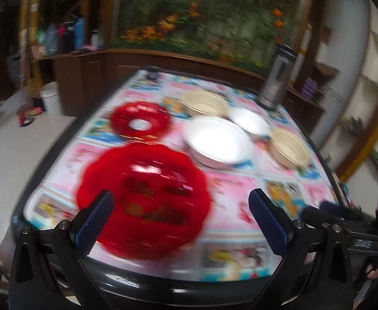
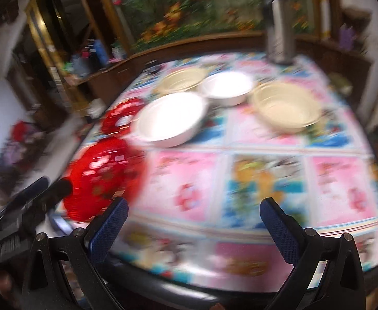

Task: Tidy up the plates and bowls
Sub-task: 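Grasp the large red scalloped plate with the left gripper and lift it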

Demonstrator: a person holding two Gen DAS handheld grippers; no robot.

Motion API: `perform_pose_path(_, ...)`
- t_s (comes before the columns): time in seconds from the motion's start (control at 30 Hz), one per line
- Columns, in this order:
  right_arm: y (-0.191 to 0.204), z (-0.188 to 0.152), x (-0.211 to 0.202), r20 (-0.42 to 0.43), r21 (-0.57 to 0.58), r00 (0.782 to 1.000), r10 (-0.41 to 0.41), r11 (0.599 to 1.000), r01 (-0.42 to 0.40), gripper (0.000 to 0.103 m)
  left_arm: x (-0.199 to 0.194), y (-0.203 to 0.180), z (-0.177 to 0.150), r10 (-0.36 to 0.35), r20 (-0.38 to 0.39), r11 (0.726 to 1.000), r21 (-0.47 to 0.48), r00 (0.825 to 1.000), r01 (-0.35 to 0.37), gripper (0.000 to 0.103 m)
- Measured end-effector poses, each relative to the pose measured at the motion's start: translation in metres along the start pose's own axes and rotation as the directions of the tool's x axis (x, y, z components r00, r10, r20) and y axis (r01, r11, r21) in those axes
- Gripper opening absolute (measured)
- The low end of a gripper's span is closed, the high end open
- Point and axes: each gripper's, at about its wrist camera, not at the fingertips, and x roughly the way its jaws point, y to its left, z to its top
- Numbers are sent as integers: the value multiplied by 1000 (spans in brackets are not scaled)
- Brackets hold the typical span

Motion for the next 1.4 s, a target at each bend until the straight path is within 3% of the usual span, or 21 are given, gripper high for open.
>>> perform_pose_path(0.1,11,8,13,-50,21,992,116,993,-115,103,11,47,5,80,-30,994,-68,996,-82,103)
perform_pose_path(0.23,35,15,52,-145,55,956,257,966,-251,100,46,87,-5,114,-135,982,-138,984,-132,99)
perform_pose_path(0.3,43,17,75,-191,93,945,266,963,-252,87,63,91,-10,103,-181,980,-152,978,-132,96)
perform_pose_path(0.4,51,18,109,-256,173,906,336,938,-299,66,83,92,-16,89,-231,978,-162,969,-128,80)
perform_pose_path(0.47,54,19,122,-273,191,905,326,940,-282,61,91,94,-18,87,-255,977,-166,963,-132,67)
perform_pose_path(0.53,58,20,137,-308,212,894,324,940,-268,49,100,94,-21,78,-281,978,-166,956,-128,42)
perform_pose_path(0.6,63,19,147,-333,217,884,328,939,-267,27,104,96,-23,82,-293,979,-157,952,-133,30)
perform_pose_path(0.7,67,17,157,-351,194,887,301,950,-246,14,109,96,-27,110,-302,977,-142,947,-159,14)
perform_pose_path(0.9,81,16,153,-321,126,914,250,967,-220,14,94,97,-26,112,-264,974,-161,958,-158,13)
perform_pose_path(1.0,87,21,140,-295,106,919,263,964,-242,14,76,103,-18,127,-219,970,-177,967,-167,13)
perform_pose_path(1.4,125,23,140,-294,21,912,285,956,-292,14,61,129,-27,151,-202,947,-252,968,-201,12)
